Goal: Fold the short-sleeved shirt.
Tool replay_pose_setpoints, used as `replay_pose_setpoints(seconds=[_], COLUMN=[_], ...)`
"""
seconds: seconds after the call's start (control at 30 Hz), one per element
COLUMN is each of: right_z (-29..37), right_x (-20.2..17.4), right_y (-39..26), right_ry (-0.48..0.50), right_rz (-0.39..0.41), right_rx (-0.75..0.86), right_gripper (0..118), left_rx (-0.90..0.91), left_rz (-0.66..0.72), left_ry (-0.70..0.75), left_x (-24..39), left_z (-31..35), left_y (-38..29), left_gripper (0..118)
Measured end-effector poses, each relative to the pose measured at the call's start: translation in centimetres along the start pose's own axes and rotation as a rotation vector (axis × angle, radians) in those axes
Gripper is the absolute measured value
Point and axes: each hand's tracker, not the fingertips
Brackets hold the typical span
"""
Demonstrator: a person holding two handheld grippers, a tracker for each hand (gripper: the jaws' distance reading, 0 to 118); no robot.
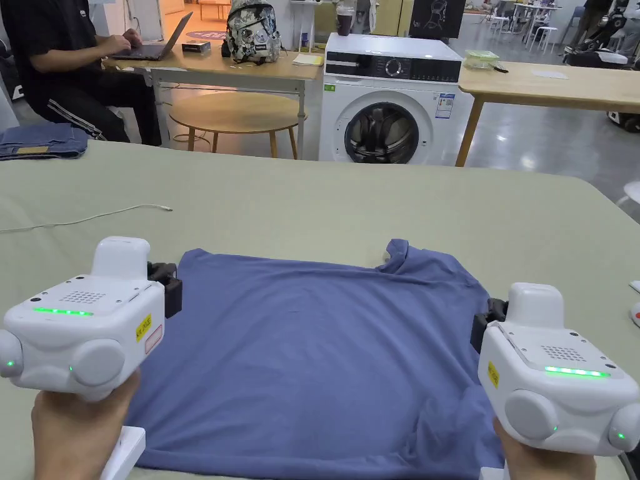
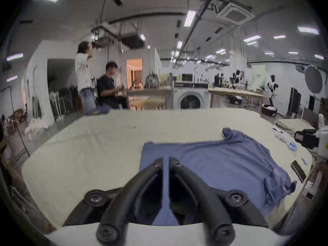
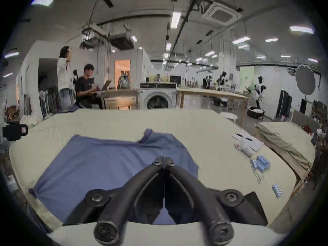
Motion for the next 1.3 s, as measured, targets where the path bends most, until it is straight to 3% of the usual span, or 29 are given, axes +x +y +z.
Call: replay_pose_setpoints(seconds=[0.13, 0.27, 0.53, 0.73, 0.77, 0.87, 0.93, 1.03, 1.2, 1.3], right_z=[0.4, 0.6, 0.0, -0.9, -1.1, -1.2, -1.2, -1.4, -1.4, -1.6], right_x=[-0.5, -0.6, -1.0, -1.1, -1.0, -1.0, -0.9, -0.6, -0.1, 0.2], right_y=[0.1, 0.1, -1.1, -2.5, -2.7, -3.0, -3.3, -3.7, -4.4, -4.7], right_ry=[0.005, 0.028, 0.052, 0.051, 0.053, 0.047, 0.046, 0.038, 0.028, 0.021], right_rz=[-0.012, -0.034, 0.007, 0.036, 0.037, 0.049, 0.058, 0.063, 0.065, 0.063], right_rx=[0.029, 0.034, -0.048, -0.117, -0.125, -0.149, -0.163, -0.181, -0.210, -0.235], right_gripper=[0, 0, 0, 0, 0, 0, 0, 0, 0, 0], left_rx=[0.077, 0.019, -0.423, -0.709, -0.728, -0.798, -0.822, -0.892, -0.940, -0.924], left_rz=[0.014, 0.020, 0.053, 0.153, 0.160, 0.147, 0.149, 0.212, 0.163, 0.105], left_ry=[0.020, 0.003, 0.006, -0.030, -0.025, -0.014, -0.021, 0.005, 0.021, 0.020], left_x=[-0.2, -0.6, -5.1, -9.1, -9.5, -9.7, -9.9, -9.3, -8.2, -7.7], left_z=[0.2, 0.4, -1.4, -2.8, -3.0, -2.9, -3.1, -2.6, -2.4, -3.1], left_y=[0.0, -0.2, -4.2, -8.0, -8.5, -9.6, -10.2, -11.2, -12.9, -12.8], left_gripper=[0, 0, 0, 0, 3, 54, 64, 64, 62, 35])
